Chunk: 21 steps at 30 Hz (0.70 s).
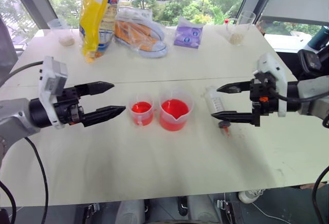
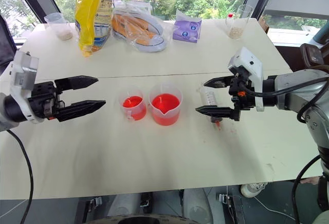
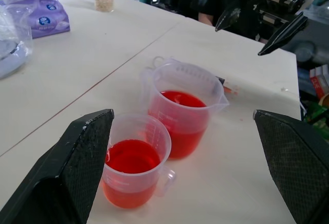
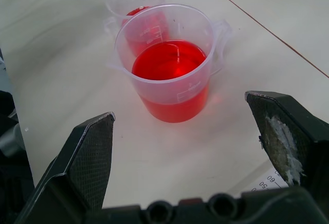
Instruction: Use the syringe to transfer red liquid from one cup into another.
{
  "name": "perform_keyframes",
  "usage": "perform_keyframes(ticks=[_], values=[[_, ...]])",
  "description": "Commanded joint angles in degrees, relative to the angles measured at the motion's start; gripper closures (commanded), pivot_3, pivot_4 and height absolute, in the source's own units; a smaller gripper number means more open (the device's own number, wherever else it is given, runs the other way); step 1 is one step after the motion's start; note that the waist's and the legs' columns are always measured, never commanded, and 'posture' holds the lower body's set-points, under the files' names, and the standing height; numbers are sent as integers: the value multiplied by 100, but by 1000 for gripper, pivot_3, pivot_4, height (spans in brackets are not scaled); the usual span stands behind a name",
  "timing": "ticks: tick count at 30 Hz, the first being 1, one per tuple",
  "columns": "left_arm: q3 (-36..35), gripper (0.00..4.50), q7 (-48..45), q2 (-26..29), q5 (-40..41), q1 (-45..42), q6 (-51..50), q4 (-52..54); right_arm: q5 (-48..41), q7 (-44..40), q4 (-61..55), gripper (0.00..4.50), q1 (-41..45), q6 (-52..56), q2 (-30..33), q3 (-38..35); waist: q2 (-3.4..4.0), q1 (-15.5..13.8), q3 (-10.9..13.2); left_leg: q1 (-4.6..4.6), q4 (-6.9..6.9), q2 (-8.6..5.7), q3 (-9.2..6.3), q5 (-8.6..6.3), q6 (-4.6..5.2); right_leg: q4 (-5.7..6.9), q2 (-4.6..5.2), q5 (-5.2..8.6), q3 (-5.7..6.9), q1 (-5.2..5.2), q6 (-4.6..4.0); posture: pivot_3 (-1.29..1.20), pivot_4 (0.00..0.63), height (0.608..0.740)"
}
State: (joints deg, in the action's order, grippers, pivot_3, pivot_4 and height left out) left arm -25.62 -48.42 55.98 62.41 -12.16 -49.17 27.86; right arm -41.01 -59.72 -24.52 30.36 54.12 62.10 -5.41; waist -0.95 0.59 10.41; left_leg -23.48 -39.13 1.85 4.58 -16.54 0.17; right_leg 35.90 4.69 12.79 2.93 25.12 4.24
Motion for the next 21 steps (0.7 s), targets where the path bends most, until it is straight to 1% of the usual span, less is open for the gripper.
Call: perform_keyframes(ticks=[1,17,21], values=[[-64,0,13,18,-34,-138,135,3,42,12,-51,65,134,-122,65,-90,0,0,0,0,0,0,0,0,0,0,0,0,0,0,0,0,150,740],[-30,0,52,-48,78,-365,66,-39,158,133,21,65,62,-61,99,-136,0,0,0,1,-2,-1,0,0,0,3,-1,-1,0,0,1,0,150,740],[41,0,63,-85,68,-467,73,-55,268,394,326,65,402,325,78,65,0,2,0,2,-4,-2,1,0,0,4,0,-1,-1,-2,2,0,150,740]])
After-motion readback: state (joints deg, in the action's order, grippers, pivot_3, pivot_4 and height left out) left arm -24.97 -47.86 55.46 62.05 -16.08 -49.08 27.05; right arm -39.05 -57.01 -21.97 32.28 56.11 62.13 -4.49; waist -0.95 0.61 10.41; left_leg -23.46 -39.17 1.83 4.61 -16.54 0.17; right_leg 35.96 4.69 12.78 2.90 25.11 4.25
